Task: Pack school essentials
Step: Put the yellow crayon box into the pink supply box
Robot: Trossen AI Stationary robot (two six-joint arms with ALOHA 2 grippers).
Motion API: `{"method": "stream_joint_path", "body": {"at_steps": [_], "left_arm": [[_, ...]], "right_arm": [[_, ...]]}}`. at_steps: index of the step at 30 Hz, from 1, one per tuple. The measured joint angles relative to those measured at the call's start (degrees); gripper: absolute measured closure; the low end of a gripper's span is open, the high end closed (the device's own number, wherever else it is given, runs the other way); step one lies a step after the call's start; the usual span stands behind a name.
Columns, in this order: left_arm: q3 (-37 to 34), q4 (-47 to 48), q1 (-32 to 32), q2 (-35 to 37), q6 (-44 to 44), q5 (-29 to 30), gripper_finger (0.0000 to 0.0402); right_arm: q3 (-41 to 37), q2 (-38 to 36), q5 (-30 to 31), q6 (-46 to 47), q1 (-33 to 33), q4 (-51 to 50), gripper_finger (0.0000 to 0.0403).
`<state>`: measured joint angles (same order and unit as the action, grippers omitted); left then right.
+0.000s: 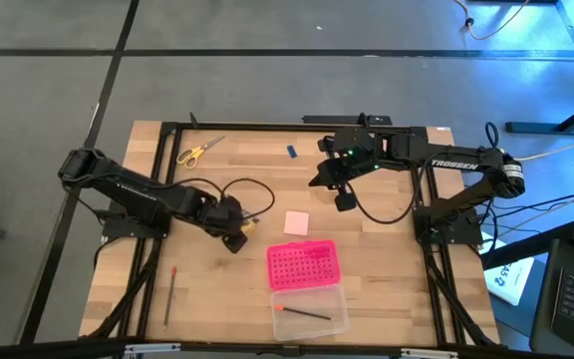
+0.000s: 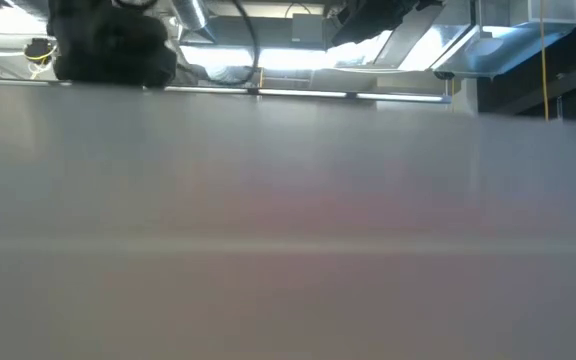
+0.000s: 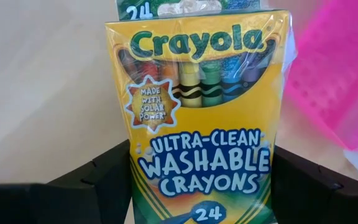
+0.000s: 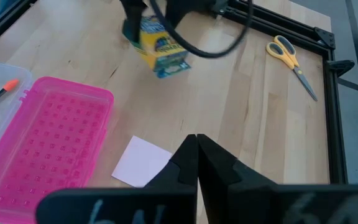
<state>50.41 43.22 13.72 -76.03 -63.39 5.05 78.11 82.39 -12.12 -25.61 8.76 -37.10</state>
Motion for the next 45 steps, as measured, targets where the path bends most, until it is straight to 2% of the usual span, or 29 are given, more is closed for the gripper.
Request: {"method": "stream_joint_path", "body": {"at_steps": [15,18,26,32,37,45], "left_arm": [[0.77,-0.42,7.84,0.0,-5.56,2.63,0.0113],[0.77,-0.43,8.69,0.0,-6.47,3.01,0.0113],[0.77,-0.44,10.88,0.02,-7.36,3.23,0.0113],[0.79,-0.45,11.95,0.02,-8.26,3.29,0.0113],[0.79,-0.48,12.0,0.02,-8.25,3.27,0.0113],[0.79,-0.48,11.98,0.02,-8.06,3.26,0.0113]], "right_arm": [[0.0,0.0,-0.02,0.1,-0.01,0.49,0.0397],[0.0,0.0,-0.06,3.07,-0.37,-0.61,0.0397],[0.0,-0.37,-5.72,11.25,-3.41,-22.03,0.0397],[-0.14,-0.37,-6.04,18.49,-8.91,-36.03,0.0397],[-4.96,-0.37,-6.15,21.49,-13.24,-34.54,0.0397],[-18.35,-0.28,-7.28,27.82,-18.36,-19.72,0.0397]]}}
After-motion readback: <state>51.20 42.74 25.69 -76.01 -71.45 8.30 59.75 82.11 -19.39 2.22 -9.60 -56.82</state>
